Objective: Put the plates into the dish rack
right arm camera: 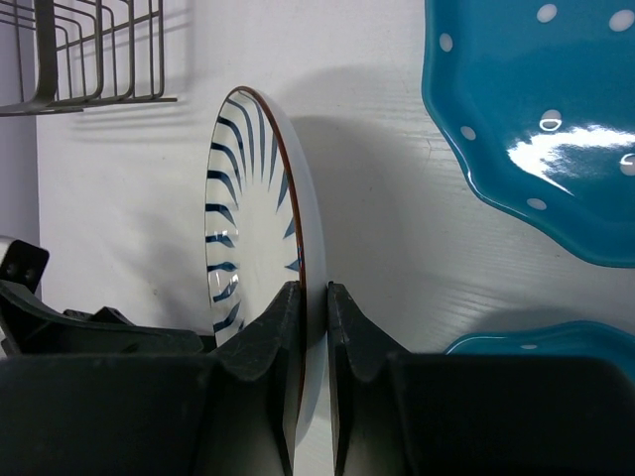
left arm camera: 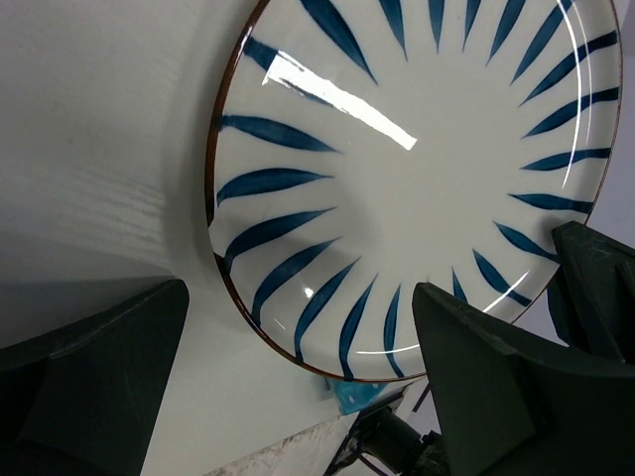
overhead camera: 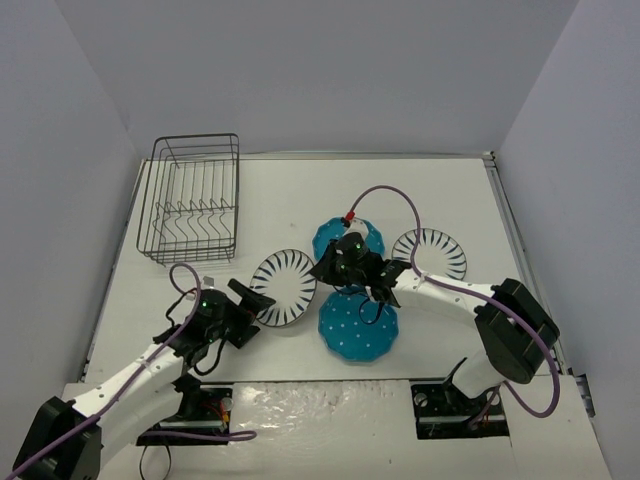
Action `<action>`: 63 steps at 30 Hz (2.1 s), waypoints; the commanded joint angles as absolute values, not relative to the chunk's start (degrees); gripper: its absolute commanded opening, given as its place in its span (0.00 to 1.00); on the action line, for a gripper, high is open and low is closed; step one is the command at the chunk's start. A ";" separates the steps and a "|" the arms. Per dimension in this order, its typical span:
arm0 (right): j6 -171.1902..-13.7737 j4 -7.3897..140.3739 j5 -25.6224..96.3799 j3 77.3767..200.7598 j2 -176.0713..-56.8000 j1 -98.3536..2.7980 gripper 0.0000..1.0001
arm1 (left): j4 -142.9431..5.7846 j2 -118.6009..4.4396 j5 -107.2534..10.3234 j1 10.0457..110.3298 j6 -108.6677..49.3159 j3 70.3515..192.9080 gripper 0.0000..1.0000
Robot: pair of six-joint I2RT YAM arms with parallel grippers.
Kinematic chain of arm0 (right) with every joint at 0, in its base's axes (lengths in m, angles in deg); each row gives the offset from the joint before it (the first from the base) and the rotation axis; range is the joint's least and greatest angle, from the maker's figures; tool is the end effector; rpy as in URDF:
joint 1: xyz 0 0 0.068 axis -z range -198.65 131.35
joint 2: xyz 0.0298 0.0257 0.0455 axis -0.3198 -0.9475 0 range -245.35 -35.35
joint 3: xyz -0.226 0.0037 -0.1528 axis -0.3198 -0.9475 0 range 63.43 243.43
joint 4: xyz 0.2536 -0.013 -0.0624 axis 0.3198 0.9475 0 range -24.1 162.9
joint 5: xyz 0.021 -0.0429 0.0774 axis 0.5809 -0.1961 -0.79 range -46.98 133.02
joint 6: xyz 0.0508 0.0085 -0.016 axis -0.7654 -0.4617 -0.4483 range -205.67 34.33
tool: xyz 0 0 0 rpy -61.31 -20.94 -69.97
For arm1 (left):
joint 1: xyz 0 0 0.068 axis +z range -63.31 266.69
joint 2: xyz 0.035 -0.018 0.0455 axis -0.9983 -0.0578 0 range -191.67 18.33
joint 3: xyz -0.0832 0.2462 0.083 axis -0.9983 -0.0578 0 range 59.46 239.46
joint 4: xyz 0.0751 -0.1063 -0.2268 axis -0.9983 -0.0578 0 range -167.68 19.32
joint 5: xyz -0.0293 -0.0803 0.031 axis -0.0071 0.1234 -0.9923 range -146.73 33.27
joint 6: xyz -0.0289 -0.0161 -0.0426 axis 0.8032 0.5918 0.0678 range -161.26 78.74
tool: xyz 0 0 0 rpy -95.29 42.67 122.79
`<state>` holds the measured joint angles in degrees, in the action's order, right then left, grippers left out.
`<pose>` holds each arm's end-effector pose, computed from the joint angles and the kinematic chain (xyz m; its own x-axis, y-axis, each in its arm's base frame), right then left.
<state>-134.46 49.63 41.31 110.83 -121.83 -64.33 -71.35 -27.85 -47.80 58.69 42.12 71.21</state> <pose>0.2318 0.2389 0.2267 -0.7309 0.3278 -0.5986 -0.2800 0.6558 0.7011 0.1410 -0.0812 0.1521 -0.6305 -0.7761 -0.0057 -0.4378 0.3617 -0.8231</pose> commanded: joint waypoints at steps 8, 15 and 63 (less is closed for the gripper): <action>-139.23 36.63 37.80 111.71 -119.39 -63.56 0.00 | -68.53 -26.45 -49.74 50.86 56.45 68.53 0.93; -140.61 34.92 36.89 110.51 -119.55 -63.62 0.00 | -63.82 -24.89 -57.83 46.72 60.91 65.77 0.93; -142.92 38.34 36.60 101.16 -111.72 -65.95 0.00 | -41.91 -36.09 -75.89 39.31 60.98 65.17 0.54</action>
